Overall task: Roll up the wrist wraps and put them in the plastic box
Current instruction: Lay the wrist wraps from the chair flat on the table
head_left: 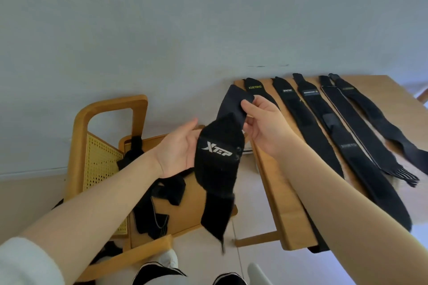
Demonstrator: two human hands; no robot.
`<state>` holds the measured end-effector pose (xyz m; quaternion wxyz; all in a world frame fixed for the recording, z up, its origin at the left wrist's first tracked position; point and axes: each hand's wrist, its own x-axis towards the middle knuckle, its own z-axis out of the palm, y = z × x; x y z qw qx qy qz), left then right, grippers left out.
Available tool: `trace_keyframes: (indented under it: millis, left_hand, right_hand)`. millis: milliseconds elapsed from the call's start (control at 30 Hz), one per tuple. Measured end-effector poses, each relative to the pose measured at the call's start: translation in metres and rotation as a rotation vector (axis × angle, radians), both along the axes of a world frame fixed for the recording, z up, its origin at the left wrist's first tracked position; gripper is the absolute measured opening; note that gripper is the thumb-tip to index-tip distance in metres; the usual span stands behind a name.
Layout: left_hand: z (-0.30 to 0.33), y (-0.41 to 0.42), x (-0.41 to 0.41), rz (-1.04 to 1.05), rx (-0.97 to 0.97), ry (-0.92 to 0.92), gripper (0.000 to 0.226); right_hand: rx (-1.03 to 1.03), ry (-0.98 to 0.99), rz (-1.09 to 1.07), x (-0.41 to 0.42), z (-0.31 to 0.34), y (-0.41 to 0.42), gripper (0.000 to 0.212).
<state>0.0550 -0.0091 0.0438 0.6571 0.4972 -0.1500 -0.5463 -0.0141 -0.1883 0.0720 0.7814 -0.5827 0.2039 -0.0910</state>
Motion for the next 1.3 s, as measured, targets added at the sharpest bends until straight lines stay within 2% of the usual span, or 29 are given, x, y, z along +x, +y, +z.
trace_keyframes:
  millis: [67, 200, 333, 433, 500, 567, 633, 700, 867, 1000, 1133, 1233, 1300]
  left_hand:
    - [0.004, -0.007, -0.019, -0.036, -0.028, -0.069, 0.053]
    - [0.007, -0.025, -0.052, 0.046, 0.052, -0.24, 0.037]
    - [0.009, -0.046, -0.084, 0.027, 0.117, -0.372, 0.039]
    - [0.006, -0.063, -0.106, 0.042, 0.139, -0.388, 0.04]
    - [0.004, -0.073, -0.119, 0.084, 0.139, -0.342, 0.04]
    - [0.004, -0.084, -0.129, 0.129, 0.117, -0.253, 0.038]
    - [0.005, -0.095, -0.139, 0.155, 0.096, -0.181, 0.037]
    - [0.008, -0.106, -0.147, 0.156, 0.099, -0.136, 0.039]
    - [0.014, -0.134, -0.166, 0.109, 0.132, -0.068, 0.031]
    - [0.021, -0.152, -0.185, -0.041, 0.162, -0.004, 0.026]
    - [0.029, -0.172, -0.217, -0.202, 0.133, 0.101, 0.029]
    - [0.033, -0.199, -0.244, -0.225, 0.12, 0.197, 0.024]
    - [0.033, -0.226, -0.258, -0.24, 0.136, 0.171, 0.018]
  right_hand:
    - [-0.036, 0.046, -0.06, -0.012, -0.005, -0.01, 0.012]
    - [-0.103, 0.127, -0.201, -0.039, -0.018, -0.038, 0.011]
    - [-0.123, 0.17, -0.162, -0.068, -0.027, -0.05, 0.009]
    - [-0.026, 0.185, -0.111, -0.091, -0.034, -0.058, 0.034]
    - [0.154, 0.238, -0.075, -0.107, -0.035, -0.066, 0.055]
    - [0.279, 0.26, -0.04, -0.124, -0.031, -0.074, 0.063]
    - [0.319, 0.253, -0.025, -0.143, -0.031, -0.081, 0.066]
    - [0.29, 0.249, -0.025, -0.161, -0.031, -0.085, 0.06]
    - [0.092, 0.177, -0.083, -0.197, -0.02, -0.087, 0.025]
    - [0.063, 0.156, -0.147, -0.229, -0.017, -0.098, 0.039]
    - [0.136, 0.175, -0.132, -0.272, -0.023, -0.119, 0.056]
    - [0.173, 0.141, -0.16, -0.305, -0.022, -0.145, 0.053]
    - [0.174, 0.138, -0.177, -0.323, -0.02, -0.17, 0.064]
